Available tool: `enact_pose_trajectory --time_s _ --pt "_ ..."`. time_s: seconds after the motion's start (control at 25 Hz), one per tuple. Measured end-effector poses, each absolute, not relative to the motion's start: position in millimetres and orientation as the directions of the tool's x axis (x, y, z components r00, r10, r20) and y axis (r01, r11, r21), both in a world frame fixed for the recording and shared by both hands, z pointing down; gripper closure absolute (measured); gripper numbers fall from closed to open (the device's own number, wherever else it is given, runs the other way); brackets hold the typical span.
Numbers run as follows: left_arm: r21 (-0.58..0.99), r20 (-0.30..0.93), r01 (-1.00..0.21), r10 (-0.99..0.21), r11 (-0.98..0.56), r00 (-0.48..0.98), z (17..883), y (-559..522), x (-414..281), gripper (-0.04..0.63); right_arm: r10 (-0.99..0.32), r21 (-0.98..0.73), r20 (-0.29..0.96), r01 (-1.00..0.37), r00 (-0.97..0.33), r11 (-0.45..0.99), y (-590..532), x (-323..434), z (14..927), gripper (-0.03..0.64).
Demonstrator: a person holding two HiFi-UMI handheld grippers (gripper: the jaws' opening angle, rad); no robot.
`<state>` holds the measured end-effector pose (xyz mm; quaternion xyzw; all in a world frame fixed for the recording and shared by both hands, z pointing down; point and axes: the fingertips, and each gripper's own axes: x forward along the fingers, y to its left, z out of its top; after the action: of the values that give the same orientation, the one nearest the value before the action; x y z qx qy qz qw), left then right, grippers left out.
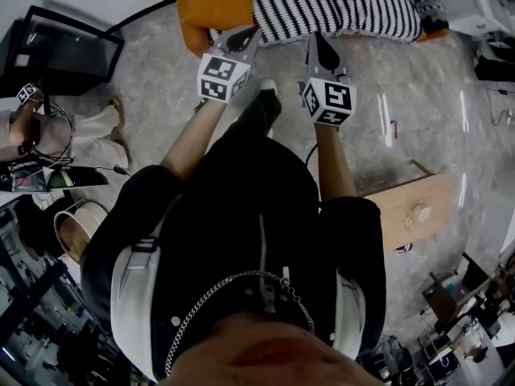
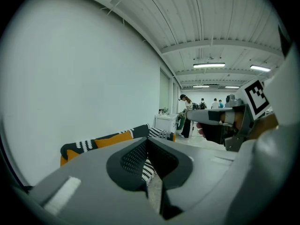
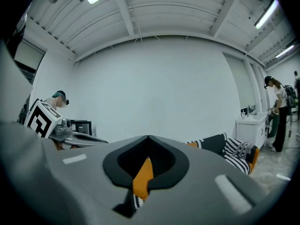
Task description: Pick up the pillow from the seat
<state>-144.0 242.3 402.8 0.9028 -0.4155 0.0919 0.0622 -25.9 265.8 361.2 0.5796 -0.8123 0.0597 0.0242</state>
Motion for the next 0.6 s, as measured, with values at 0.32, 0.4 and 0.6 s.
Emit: enact_pose_trajectory --time_s 0.32,0.4,0.6 --pt "0.068 0.23 -0.753 -0.724 -0.655 0.651 411.9 196.4 -107.9 0.584 -0.938 -0.068 0.129 -0.946 -0.323 0.317 220.1 7.3 367.1 0.615" --pt "0.07 0.229 -0.753 -0.724 -0.654 0.65 411.5 179.4 -100.0 0.584 -0.936 -0.068 0.133 -0.945 -0.327 0.32 202.3 14.2 368.1 0.615" --pt "0.075 0.208 -0.771 -0.746 -0.633 0.633 406.6 126.6 -87.5 0.584 -0.931 -0.056 0.138 -0.942 -0.337 0.332 150.3 29.8 365.1 0.615"
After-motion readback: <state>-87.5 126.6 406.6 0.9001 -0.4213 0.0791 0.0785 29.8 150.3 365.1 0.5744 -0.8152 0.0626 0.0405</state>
